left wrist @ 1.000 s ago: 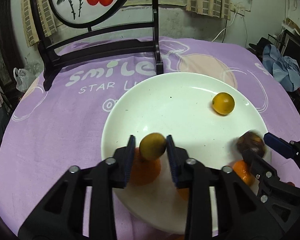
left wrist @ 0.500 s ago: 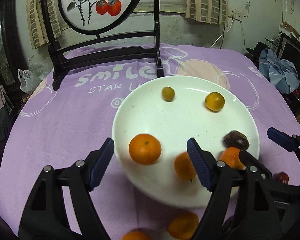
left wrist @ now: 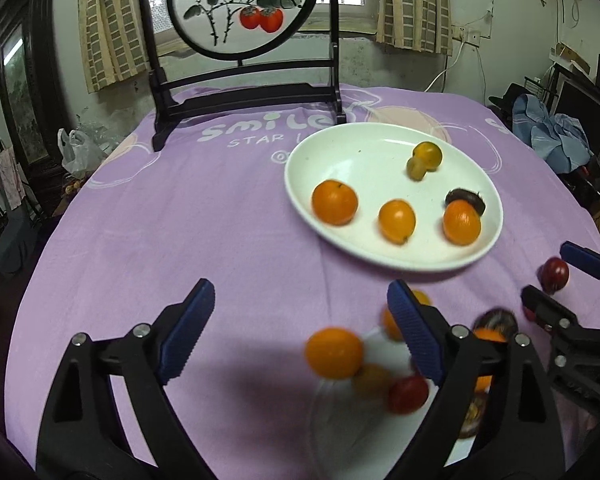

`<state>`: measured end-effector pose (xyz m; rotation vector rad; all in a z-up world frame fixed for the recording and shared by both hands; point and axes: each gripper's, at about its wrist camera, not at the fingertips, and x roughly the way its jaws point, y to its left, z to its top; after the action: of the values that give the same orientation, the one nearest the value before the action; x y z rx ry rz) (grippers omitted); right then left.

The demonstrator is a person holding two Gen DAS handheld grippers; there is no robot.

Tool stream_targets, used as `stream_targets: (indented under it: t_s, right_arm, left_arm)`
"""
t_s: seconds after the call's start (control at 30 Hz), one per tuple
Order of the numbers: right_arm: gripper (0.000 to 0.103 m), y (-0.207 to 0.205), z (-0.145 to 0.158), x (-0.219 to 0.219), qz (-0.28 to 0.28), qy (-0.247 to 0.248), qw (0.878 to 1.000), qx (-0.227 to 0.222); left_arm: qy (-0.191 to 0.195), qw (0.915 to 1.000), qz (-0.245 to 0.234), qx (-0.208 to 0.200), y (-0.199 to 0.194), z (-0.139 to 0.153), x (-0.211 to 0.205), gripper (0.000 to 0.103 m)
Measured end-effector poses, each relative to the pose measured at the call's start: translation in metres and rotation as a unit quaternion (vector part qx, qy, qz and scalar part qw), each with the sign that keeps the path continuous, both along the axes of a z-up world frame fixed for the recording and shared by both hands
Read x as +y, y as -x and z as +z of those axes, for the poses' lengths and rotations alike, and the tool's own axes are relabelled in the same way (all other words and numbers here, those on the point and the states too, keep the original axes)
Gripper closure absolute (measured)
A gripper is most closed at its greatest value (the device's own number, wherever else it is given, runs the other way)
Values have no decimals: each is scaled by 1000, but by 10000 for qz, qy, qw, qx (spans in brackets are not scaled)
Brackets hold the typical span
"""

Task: Organize fruits
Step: 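Carry both held fruits onto the white plate and open both grippers, then grasp another dark brown fruit with the right gripper while the left grasps an orange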

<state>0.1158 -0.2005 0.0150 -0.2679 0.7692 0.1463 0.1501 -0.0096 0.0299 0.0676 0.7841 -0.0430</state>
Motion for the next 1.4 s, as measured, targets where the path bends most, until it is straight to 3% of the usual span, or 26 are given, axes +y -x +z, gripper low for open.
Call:
stream_targets:
  t_s: [0.27, 0.37, 0.77, 0.87, 1.03, 1.4]
  right_arm:
    - [39, 48, -16, 11, 616, -476, 9951, 615]
    - [39, 52, -28, 29, 711, -253, 9945, 723]
    - [37, 43, -49, 79, 1161, -113, 9889, 924]
    - [62, 38, -48, 70, 1112, -542, 9873, 999]
    - [62, 41, -42, 55, 1049, -822, 9866, 944]
    - [62, 48, -39, 43, 1125, -1078, 9838, 882]
  left_arm:
    - [171, 9997, 157, 59, 21, -12, 29, 11]
    - [174, 9996, 194, 107, 21, -19, 35, 11]
    - [407, 9983, 315, 264, 13, -26, 46, 11]
    - [308, 9988, 227, 295, 13, -28, 39, 11]
    - [247, 9991, 140, 324, 12, -33, 34, 11]
    - [847, 9942, 128, 653, -7, -39, 21, 13]
